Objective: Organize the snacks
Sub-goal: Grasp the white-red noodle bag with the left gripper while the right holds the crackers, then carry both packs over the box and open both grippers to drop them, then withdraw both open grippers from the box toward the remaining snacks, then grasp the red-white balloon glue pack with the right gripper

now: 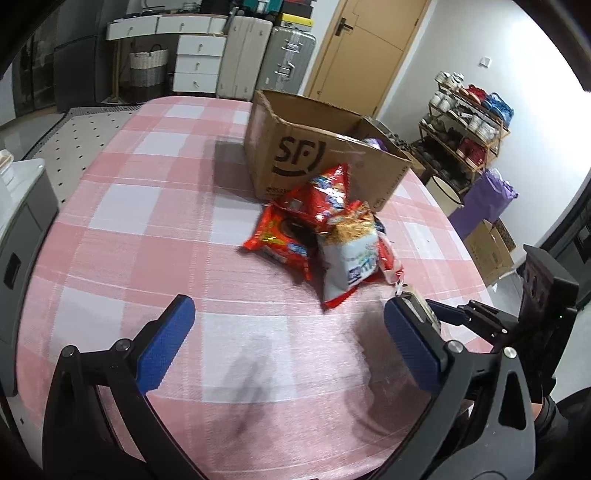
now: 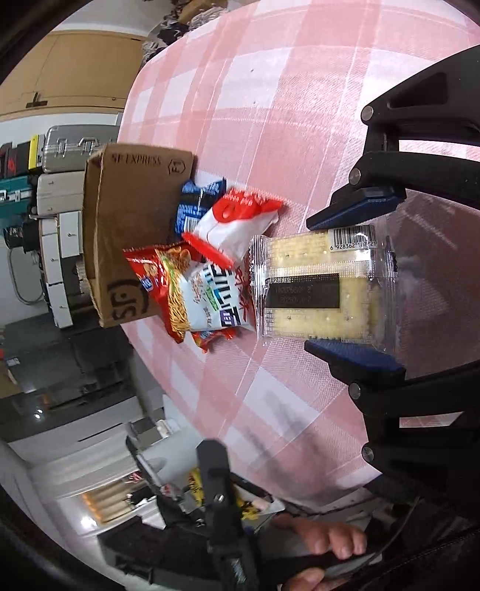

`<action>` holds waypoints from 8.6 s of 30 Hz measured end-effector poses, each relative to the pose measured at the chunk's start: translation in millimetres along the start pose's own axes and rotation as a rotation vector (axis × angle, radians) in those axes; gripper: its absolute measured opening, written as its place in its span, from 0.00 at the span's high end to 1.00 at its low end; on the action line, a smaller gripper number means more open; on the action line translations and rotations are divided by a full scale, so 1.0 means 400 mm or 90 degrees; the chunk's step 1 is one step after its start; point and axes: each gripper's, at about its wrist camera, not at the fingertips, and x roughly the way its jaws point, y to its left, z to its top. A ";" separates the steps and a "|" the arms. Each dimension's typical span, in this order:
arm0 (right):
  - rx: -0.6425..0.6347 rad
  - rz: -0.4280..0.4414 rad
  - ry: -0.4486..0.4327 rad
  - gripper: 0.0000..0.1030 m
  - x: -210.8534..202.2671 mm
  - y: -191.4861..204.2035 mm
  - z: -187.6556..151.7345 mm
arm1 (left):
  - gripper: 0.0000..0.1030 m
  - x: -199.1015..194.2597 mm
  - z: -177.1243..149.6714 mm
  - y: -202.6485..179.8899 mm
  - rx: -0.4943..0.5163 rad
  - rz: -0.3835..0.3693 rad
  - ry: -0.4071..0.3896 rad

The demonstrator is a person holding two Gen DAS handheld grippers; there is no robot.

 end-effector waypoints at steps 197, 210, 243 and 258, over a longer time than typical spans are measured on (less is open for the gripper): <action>0.054 -0.011 -0.253 0.07 -0.295 -0.065 0.351 | 0.01 -0.121 0.351 -0.159 0.081 0.058 -0.153; 0.045 -0.031 -0.236 0.01 -0.325 0.007 0.190 | 0.01 -0.172 0.218 -0.146 0.068 0.087 -0.170; 0.087 -0.015 -0.013 0.01 0.075 -0.079 0.102 | 0.01 0.102 0.111 -0.039 0.027 0.080 -0.027; 0.014 -0.087 0.037 0.17 0.187 -0.041 0.142 | 0.01 0.161 0.102 0.004 0.008 0.080 -0.002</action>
